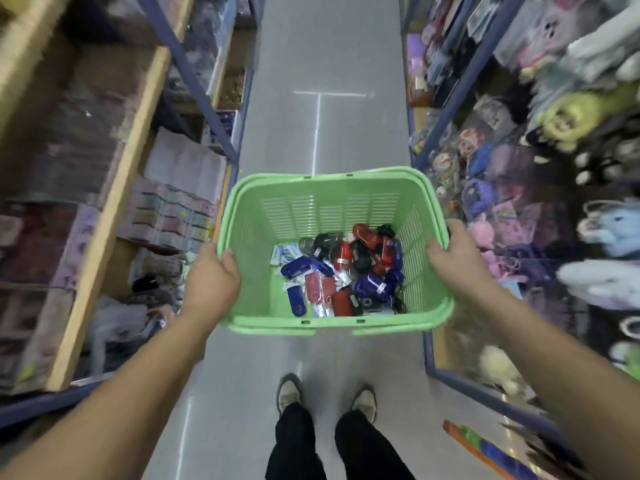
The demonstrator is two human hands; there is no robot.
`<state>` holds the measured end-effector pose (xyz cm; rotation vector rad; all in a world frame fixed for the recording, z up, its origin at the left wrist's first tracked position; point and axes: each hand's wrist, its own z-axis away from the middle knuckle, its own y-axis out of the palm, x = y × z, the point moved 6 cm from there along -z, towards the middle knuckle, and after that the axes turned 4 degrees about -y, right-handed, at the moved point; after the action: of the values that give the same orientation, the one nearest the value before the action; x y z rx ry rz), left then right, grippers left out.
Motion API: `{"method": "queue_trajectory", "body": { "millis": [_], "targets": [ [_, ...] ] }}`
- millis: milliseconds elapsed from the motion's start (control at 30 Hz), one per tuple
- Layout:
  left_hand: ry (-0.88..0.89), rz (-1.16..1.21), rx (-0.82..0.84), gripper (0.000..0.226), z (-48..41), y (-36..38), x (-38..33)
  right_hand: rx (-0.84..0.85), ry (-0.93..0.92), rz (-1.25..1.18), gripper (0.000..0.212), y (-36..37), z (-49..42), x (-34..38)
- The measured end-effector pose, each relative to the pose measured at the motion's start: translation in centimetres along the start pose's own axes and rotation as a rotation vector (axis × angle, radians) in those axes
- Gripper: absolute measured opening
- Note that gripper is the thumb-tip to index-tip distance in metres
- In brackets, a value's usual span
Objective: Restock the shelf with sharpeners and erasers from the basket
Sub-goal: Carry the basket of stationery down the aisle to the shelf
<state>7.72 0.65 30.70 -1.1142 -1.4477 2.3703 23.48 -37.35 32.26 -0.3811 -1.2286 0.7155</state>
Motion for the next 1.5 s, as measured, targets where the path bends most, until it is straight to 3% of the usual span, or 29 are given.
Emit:
{"method": "queue_trajectory", "body": {
  "millis": [133, 300, 467, 767, 1000, 1233, 1500],
  "targets": [
    [0.014, 0.032, -0.002, 0.020, 0.3, -4.0, -4.8, -0.063, -0.079, 0.010, 0.013, -5.6, -0.5, 5.2],
    [-0.002, 0.051, -0.099, 0.029, -2.9, -6.1, -8.9, -0.049, -0.093, 0.073, 0.012, -7.5, -5.0, 9.6],
    [0.026, 0.044, -0.133, 0.030, -10.9, -7.4, -12.6, -0.025, -0.029, 0.039, 0.018, -6.3, -12.0, 13.5],
    [0.133, 0.015, -0.094, 0.030, -27.6, -10.5, -23.6, -0.206, 0.061, -0.107, 0.015, -6.5, -24.0, 21.1],
    [0.110, -0.057, -0.059, 0.028, -38.8, -8.3, -32.5, -0.158, 0.018, -0.057, 0.014, -9.1, -37.5, 26.1],
    [0.041, -0.126, -0.022, 0.033, -51.5, -3.4, -41.7, -0.162, 0.011, -0.165, 0.011, -12.8, -53.4, 29.8],
    [-0.011, 0.009, -0.005, 0.019, -65.9, -2.6, -53.4, -0.120, -0.025, -0.179, 0.014, -15.9, -71.6, 37.3]
  ]
}}
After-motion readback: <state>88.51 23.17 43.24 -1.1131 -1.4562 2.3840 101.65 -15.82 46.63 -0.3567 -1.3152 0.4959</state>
